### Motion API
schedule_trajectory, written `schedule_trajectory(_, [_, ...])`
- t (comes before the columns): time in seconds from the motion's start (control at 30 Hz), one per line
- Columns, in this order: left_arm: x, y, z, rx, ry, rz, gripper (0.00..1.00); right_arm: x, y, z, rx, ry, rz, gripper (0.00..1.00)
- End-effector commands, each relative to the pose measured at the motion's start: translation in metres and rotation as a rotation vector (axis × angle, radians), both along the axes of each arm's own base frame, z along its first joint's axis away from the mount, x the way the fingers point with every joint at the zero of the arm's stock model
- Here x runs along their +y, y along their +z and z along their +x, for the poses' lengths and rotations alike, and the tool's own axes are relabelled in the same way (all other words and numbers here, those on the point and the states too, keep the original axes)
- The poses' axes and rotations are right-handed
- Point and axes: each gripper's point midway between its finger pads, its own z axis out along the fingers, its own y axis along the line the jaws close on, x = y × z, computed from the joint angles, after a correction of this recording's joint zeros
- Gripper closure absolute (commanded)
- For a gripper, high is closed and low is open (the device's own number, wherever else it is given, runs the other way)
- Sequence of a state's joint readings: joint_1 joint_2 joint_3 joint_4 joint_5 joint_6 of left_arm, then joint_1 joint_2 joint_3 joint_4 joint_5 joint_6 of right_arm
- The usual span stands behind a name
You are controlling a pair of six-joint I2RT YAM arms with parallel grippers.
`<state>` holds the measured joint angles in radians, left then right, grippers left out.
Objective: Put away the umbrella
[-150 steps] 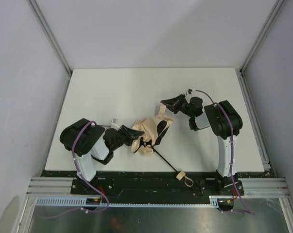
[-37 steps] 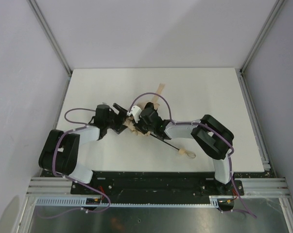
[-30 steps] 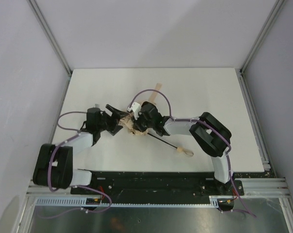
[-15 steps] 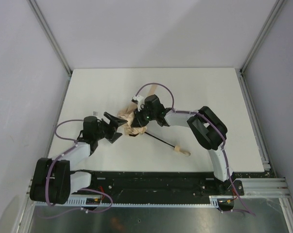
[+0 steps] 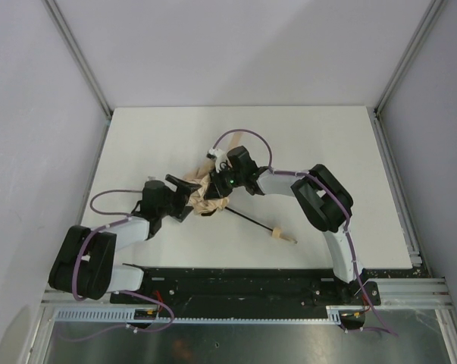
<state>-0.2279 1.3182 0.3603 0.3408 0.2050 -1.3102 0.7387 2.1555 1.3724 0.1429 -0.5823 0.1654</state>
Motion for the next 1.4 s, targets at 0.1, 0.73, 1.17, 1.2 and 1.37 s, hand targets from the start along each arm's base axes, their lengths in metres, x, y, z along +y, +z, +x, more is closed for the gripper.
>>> schedule_trajectory(0.1, [0.024, 0.023, 0.035, -0.086, 0.223, 0.010, 0.01, -0.073, -0.114, -0.079, 0.378, 0.006, -0.374, 1.00])
schedule_trajectory(0.73, [0.007, -0.087, 0.009, 0.261, 0.113, 0.279, 0.54, -0.052, -0.099, -0.095, 0.325, 0.133, -0.346, 1.00])
schedule_trajectory(1.17, [0.000, -0.105, -0.056, 0.537, -0.049, 0.318, 1.00, -0.038, -0.043, -0.060, 0.009, 0.011, -0.346, 0.60])
schedule_trajectory(1.2, [-0.001, -0.105, -0.062, 0.561, -0.059, 0.311, 1.00, -0.038, -0.035, -0.056, -0.045, -0.010, -0.344, 0.53])
schedule_trajectory(1.37, [-0.004, -0.101, -0.079, 0.636, -0.116, 0.312, 1.00, -0.040, 0.002, -0.048, -0.268, -0.036, -0.309, 0.30])
